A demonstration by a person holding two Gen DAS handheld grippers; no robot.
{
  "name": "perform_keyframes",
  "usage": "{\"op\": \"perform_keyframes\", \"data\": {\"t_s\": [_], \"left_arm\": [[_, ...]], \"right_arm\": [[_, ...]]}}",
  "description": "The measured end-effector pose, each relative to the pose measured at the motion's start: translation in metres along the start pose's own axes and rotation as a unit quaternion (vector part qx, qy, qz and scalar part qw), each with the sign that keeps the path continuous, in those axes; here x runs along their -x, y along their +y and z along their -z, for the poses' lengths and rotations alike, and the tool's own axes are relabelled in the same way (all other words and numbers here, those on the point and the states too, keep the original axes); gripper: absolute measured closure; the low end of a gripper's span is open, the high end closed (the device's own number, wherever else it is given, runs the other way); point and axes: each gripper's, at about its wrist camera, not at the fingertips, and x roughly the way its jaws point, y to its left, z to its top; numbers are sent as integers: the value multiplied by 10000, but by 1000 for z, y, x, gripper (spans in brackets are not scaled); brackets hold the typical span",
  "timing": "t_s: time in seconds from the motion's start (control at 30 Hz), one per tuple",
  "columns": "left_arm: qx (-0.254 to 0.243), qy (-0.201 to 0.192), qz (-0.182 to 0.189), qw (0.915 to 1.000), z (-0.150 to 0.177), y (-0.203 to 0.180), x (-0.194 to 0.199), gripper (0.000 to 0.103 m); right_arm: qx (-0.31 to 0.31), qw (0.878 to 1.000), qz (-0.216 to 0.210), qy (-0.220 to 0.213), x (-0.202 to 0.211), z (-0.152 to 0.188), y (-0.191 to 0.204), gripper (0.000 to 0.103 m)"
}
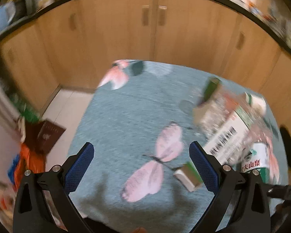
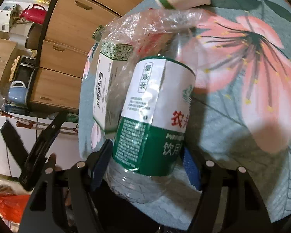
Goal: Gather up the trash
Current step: 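Grasp the green-labelled water bottle with the right tool while the left tool grasps the white box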
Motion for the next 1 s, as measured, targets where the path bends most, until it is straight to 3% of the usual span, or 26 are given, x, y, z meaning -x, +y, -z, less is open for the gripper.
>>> {"op": "perform_keyframes", "data": {"t_s": [0.1,0.2,0.27,0.37,0.47,0.53,0.57,0.63,0.7,0.87,1.0], "left_arm": [[-932,-162,0,9955,4,-36,-7,9],[-1922,-252,193,9808,12,-72,-17,9],[-2289,-103,479,9722,16,-84,-26,9],[-2636,161,547,9630,22,-96,-38,9],[-2742,303,726,9584,29,-101,-41,10],[-2699,539,710,9587,32,-102,-49,25],[-2673,697,656,9588,33,-101,-54,42],[-2440,826,814,9628,31,-94,-53,51],[-2343,826,697,9661,31,-91,-51,53],[-2276,358,557,9715,36,-80,-15,55],[-2136,-46,976,9720,27,-69,23,55]], "right_arm": [[2,10000,26,-60,18,-5,-13,39],[-72,9998,-100,-144,43,2,-36,40],[-96,9997,-150,-179,53,6,-45,40],[-72,9995,-237,-212,58,10,-52,41],[-115,9989,-395,-246,64,16,-61,41],[-172,9981,-506,-299,70,16,-70,41],[-198,9978,-542,-336,76,20,-80,41],[-235,9970,-583,-444,82,19,-79,41],[-265,9963,-623,-538,92,19,-85,41],[-176,9952,-729,-621,104,23,-89,41],[-202,9941,-858,-627,112,27,-100,41]]}}
